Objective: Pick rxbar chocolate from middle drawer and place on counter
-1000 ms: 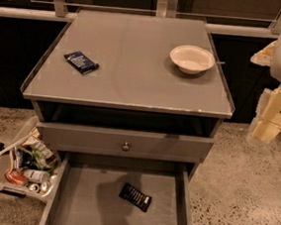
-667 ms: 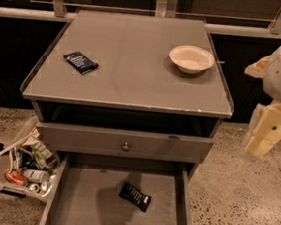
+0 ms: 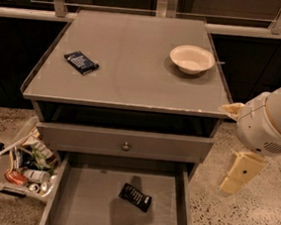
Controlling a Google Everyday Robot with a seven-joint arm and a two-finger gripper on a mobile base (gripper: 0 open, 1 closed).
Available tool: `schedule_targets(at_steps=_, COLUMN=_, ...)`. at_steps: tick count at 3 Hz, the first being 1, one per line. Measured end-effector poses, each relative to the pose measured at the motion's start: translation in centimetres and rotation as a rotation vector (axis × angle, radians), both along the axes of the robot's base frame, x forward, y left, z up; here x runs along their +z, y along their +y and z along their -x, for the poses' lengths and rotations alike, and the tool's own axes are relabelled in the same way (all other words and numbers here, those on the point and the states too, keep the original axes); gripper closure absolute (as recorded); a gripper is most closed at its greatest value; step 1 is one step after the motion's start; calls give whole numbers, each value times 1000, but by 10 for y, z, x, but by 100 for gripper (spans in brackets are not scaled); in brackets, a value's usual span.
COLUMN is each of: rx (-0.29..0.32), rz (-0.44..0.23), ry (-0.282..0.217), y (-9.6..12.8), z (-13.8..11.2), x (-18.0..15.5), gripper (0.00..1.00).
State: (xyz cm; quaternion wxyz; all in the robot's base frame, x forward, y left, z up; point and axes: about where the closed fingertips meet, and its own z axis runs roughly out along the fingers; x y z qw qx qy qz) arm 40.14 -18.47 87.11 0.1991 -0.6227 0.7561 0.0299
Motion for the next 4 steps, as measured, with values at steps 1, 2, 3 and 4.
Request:
schedule_targets(at_steps=1, rx=-2, rz=-3, ry=2, y=0, z=0, x=-1, gripper=0)
schedule_targets(at_steps=2, rx=9, rz=-44, ry=-1, y=10, z=-10, x=-21, gripper=0)
schedule_targets(at_steps=3, rx=20, rz=-88, ry=-32, y=18, z=-24, x=-50, gripper=0)
schedule_targets(at_steps=4, rx=25, rz=-135, ry=-71, y=19, z=-35, x=-79, gripper=0)
